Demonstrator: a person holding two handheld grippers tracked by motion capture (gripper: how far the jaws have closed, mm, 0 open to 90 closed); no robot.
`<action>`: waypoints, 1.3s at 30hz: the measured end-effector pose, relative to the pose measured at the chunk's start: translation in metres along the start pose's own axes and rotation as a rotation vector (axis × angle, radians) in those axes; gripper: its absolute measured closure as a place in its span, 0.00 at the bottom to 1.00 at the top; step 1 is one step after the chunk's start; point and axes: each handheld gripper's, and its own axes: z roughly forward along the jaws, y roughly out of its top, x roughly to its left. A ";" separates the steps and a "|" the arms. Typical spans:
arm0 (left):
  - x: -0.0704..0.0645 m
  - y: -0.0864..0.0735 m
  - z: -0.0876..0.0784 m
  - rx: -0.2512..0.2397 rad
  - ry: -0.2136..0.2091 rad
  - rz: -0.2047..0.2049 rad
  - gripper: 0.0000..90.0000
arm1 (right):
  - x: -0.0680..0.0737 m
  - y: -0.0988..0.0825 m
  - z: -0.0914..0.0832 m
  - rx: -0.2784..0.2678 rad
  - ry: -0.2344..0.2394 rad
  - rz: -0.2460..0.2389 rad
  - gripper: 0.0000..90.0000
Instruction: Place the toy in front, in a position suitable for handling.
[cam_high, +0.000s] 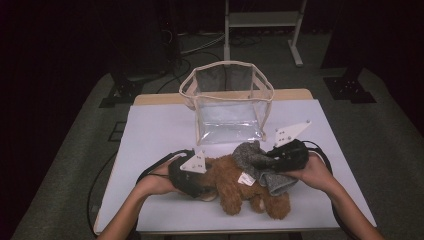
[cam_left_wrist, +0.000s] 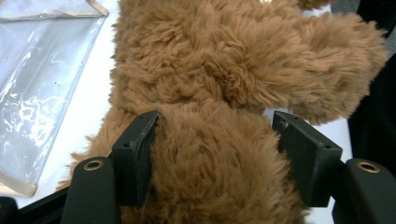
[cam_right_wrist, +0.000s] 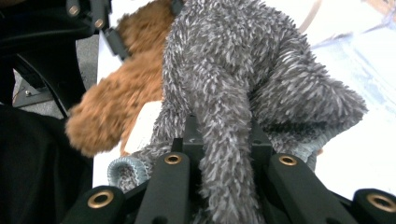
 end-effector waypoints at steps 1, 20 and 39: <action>-0.001 -0.001 -0.002 0.000 -0.004 0.000 0.37 | 0.000 0.002 0.001 -0.002 0.003 -0.001 0.84; 0.012 0.009 0.010 0.003 -0.016 -0.027 0.34 | 0.010 -0.008 0.011 0.006 0.060 -0.007 0.84; 0.018 0.016 0.008 -0.008 -0.055 -0.025 0.28 | 0.008 -0.006 0.018 -0.006 0.064 0.017 0.84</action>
